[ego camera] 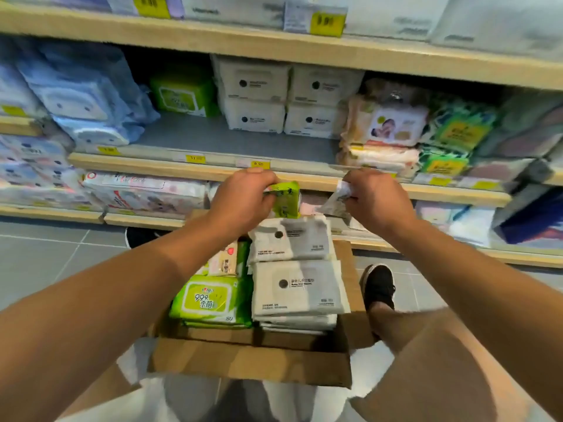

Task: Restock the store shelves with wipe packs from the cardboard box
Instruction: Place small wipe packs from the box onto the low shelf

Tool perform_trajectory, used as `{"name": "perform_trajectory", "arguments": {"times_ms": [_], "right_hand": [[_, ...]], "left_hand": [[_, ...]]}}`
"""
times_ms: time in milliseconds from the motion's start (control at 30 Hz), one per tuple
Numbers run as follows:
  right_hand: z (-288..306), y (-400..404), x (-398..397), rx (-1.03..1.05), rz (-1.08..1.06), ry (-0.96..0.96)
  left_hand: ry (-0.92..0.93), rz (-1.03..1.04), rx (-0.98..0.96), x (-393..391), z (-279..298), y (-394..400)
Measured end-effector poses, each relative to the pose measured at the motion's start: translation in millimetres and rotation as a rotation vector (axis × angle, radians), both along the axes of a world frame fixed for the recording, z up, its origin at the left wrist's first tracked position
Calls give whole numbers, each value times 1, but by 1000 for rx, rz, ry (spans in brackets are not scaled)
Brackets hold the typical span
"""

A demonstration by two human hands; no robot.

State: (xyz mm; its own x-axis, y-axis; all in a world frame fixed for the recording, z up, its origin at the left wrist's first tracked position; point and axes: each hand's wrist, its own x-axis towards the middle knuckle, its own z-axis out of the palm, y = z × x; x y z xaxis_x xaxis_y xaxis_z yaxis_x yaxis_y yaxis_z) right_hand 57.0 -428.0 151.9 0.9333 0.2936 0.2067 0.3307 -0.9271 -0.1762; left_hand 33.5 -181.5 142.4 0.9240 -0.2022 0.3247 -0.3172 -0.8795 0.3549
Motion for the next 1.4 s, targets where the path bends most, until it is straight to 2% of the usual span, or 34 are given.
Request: {"name": "perform_trajectory", "arguments": {"times_ms": [333, 533, 833, 1033, 1167, 1300, 1400], "right_hand": [[-48, -131, 20, 20, -198, 31], [-113, -185, 47, 1, -265, -11], [-198, -197, 106, -55, -256, 63], [-234, -199, 134, -133, -232, 126], [-255, -201, 145, -176, -234, 104], [-263, -199, 144, -302, -270, -28], [-262, -195, 144, -332, -295, -13]], "left_hand": [[76, -167, -27, 56, -44, -127], [162, -207, -11, 87, -97, -176], [256, -275, 93, 131, -160, -198], [309, -307, 73, 152, -179, -200], [329, -289, 69, 159, -189, -205], [320, -306, 61, 161, -193, -208], [294, -298, 62, 160, -194, -208]]}}
